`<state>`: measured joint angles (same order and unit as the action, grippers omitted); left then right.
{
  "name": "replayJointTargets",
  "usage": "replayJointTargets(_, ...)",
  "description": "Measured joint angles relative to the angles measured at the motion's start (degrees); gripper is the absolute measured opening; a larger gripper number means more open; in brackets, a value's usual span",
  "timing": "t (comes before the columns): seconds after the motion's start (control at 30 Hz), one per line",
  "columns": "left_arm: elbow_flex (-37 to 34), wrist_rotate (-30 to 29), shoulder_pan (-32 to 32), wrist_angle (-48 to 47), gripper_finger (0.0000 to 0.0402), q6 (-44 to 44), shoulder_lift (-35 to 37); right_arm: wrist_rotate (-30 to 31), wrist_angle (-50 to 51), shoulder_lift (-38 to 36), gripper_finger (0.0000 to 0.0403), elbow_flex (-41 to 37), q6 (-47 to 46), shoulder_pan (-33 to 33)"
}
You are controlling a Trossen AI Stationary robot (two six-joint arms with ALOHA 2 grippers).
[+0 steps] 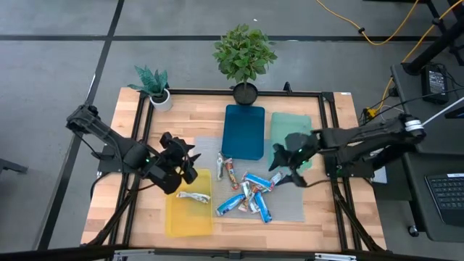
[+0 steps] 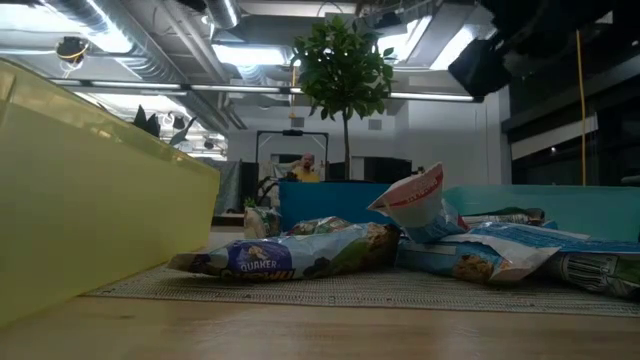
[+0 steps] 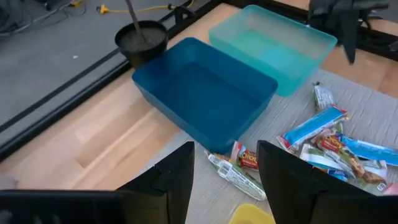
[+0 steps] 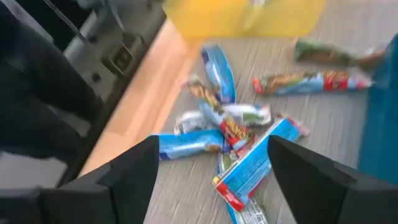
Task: Pick and place Granola Bars by type
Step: Put the red granola bar into the green bin
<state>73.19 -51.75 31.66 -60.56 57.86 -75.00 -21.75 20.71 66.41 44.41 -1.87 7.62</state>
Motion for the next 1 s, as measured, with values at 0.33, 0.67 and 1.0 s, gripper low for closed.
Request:
replayJointTargets(0.33, 0.0, -0.2, 1.7, 0.0, 0.0163, -5.2, 1.1, 8.6, -0.1, 15.6, 0.03, 4.1, -12.1, 5.3)
replayJointTargets(0.67, 0.0, -0.1, 3.7, 0.0, 0.016, -7.1, 1.1, 10.7, 1.2, 27.0, 0.03, 7.4, -20.9, 5.3)
replayJointTargets(1.0, 0.0, 0.0, 5.2, 0.4, 0.0158, -6.6, 1.1, 14.6, 5.5, 31.7, 0.03, 10.2, -21.9, 5.3)
